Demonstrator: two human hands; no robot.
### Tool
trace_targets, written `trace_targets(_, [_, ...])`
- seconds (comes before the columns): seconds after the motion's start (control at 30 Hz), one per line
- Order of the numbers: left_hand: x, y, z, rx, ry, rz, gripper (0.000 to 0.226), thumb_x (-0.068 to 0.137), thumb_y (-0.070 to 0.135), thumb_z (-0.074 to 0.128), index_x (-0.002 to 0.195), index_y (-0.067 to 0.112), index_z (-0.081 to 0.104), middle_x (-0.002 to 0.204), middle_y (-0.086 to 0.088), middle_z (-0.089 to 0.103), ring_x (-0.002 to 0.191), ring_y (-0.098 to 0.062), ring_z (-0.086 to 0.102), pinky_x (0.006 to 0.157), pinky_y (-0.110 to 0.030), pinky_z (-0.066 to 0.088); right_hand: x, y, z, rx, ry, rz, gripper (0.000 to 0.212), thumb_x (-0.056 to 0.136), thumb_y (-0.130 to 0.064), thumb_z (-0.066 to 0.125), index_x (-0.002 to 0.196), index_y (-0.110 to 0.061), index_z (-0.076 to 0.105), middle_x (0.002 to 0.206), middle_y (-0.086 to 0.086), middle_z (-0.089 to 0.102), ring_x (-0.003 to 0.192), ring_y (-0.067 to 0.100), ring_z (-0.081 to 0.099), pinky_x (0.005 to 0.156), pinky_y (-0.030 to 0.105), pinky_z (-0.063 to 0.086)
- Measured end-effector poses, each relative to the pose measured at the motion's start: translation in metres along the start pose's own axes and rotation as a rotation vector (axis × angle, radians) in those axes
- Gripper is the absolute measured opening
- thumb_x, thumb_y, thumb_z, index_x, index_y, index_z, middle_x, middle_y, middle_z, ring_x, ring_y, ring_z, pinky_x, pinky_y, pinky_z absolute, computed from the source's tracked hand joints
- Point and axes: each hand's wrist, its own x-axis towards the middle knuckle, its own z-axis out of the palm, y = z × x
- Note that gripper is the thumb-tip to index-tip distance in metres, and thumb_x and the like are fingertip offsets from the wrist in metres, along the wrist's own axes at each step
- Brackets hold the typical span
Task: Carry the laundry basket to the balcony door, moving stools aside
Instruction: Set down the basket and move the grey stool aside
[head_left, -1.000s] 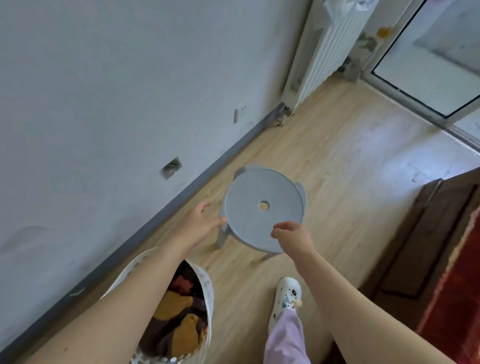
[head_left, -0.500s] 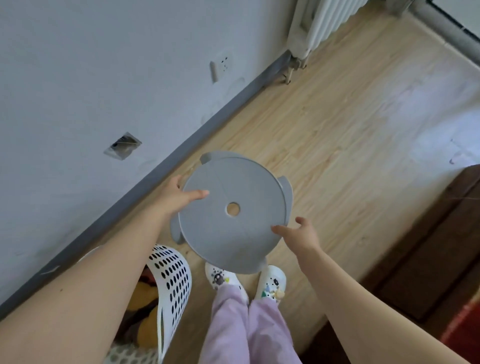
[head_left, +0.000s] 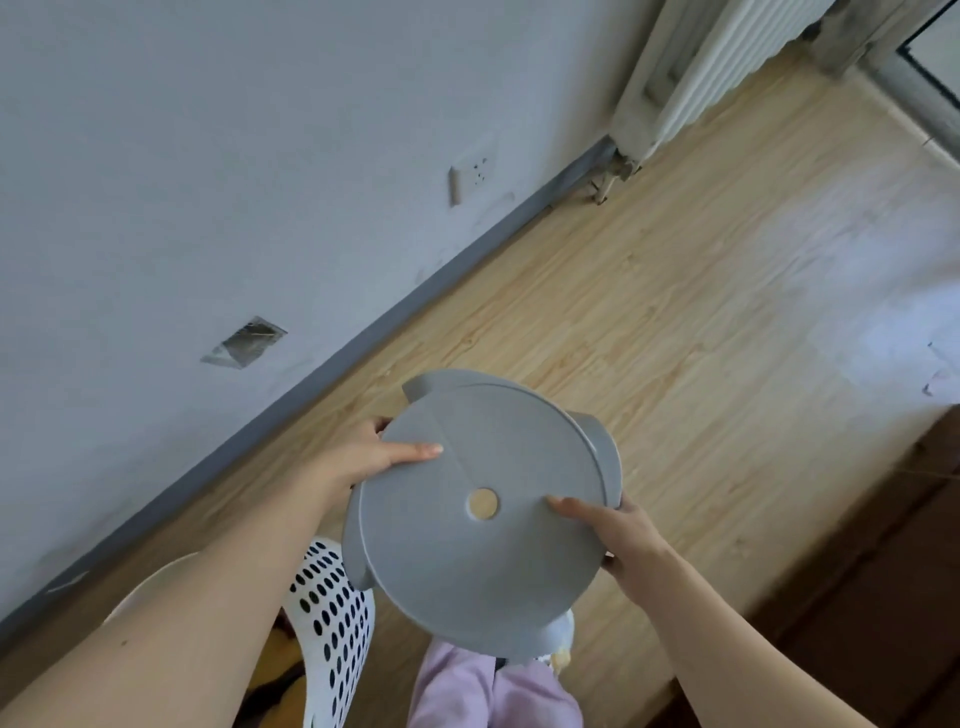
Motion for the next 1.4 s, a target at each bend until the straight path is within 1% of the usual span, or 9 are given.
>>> trace_targets(0.1, [-0.013,0.012,-0.009,-0.147,0.014,0.010,0.104,0.029,0.045,0.093,0.120,0.012,0.057,0.109,-0.010,0.072,0.094,-0.029,0.071,0.088,-0.048,0.055,-0.015,-0.044,0.009,-0.021,0.027,-0.059,0.052,0.062,-0.009,0.087,0.107,-0.019,0.061,0.089,-0.002,0.070,0.058,0.007,0.069,0.039,0.015,0.048])
trace_targets(0.3, [-0.037,0.045,-0.021,-0.296,0.031,0.081,0.071,0.056,0.037,0.088,0.118,0.014,0.063,0.102,-0.009,0.075,0.086,-0.024,0.073,0.072,-0.034,0.058,-0.028,-0.137,0.035,-0.096,0.028,-0.274,0.061,0.058,-0.017,0.090,0.113,-0.016,0.062,0.100,0.005,0.071,0.081,0.020,0.070,0.059,0.030,0.058])
trace_targets(0.37, [-0.038,0.049,-0.024,-0.360,0.049,0.065,0.062,0.065,0.038,0.082,0.119,0.016,0.061,0.107,-0.009,0.074,0.093,-0.027,0.071,0.082,-0.040,0.057,-0.024,-0.161,0.047,-0.166,0.018,-0.323,0.066,0.055,-0.023,0.091,0.114,-0.019,0.062,0.100,0.003,0.070,0.081,0.019,0.070,0.059,0.029,0.058])
trace_targets(0.43, [-0.033,0.051,-0.027,-0.430,0.067,0.045,0.062,0.066,0.040,0.082,0.119,0.019,0.059,0.111,-0.009,0.072,0.100,-0.028,0.068,0.093,-0.047,0.052,-0.015,-0.183,0.058,-0.259,0.005,-0.339,0.076,0.049,-0.033,0.092,0.118,-0.025,0.060,0.103,0.000,0.069,0.085,0.020,0.069,0.072,0.037,0.060])
trace_targets(0.63, [-0.012,0.054,-0.032,-0.617,0.166,0.015,0.060,0.059,0.041,0.083,0.112,0.019,0.066,0.104,-0.006,0.075,0.095,-0.024,0.070,0.082,-0.038,0.055,0.022,-0.233,0.095,-0.407,-0.073,-0.350,0.083,0.049,-0.037,0.091,0.124,-0.029,0.057,0.104,-0.001,0.067,0.087,0.022,0.068,0.081,0.044,0.058])
trace_targets(0.87, [0.015,0.054,-0.044,-0.714,0.217,-0.028,0.062,0.046,0.044,0.085,0.101,0.020,0.070,0.092,0.001,0.078,0.079,-0.014,0.074,0.062,-0.028,0.054,0.058,-0.263,0.129,-0.520,-0.153,-0.379,0.073,0.060,-0.030,0.087,0.126,-0.030,0.056,0.108,0.000,0.066,0.092,0.023,0.066,0.087,0.045,0.056])
trace_targets(1.03, [0.037,0.054,-0.044,-0.733,0.269,-0.044,0.067,0.046,0.043,0.086,0.106,0.018,0.070,0.099,-0.003,0.077,0.090,-0.021,0.072,0.070,-0.032,0.054,0.087,-0.265,0.138,-0.586,-0.154,-0.386,0.068,0.065,-0.031,0.084,0.128,-0.028,0.057,0.110,0.001,0.067,0.096,0.025,0.065,0.089,0.046,0.055])
trace_targets(1.17, [0.047,0.062,-0.040,-0.695,0.290,-0.049,0.063,0.062,0.036,0.085,0.117,0.017,0.062,0.107,-0.004,0.074,0.094,-0.023,0.070,0.078,-0.036,0.055,0.096,-0.268,0.129,-0.589,-0.136,-0.405,0.058,0.066,-0.036,0.083,0.119,-0.027,0.062,0.100,-0.004,0.070,0.092,0.022,0.067,0.084,0.043,0.056])
trace_targets(1.4, [0.042,0.068,-0.031,-0.653,0.324,-0.010,0.068,0.065,0.029,0.084,0.125,0.014,0.056,0.117,-0.008,0.069,0.095,-0.022,0.068,0.068,-0.031,0.053,0.082,-0.267,0.128,-0.768,-0.040,-0.465,0.067,0.073,-0.041,0.076,0.132,-0.024,0.050,0.119,0.001,0.061,0.106,0.027,0.060,0.091,0.047,0.051])
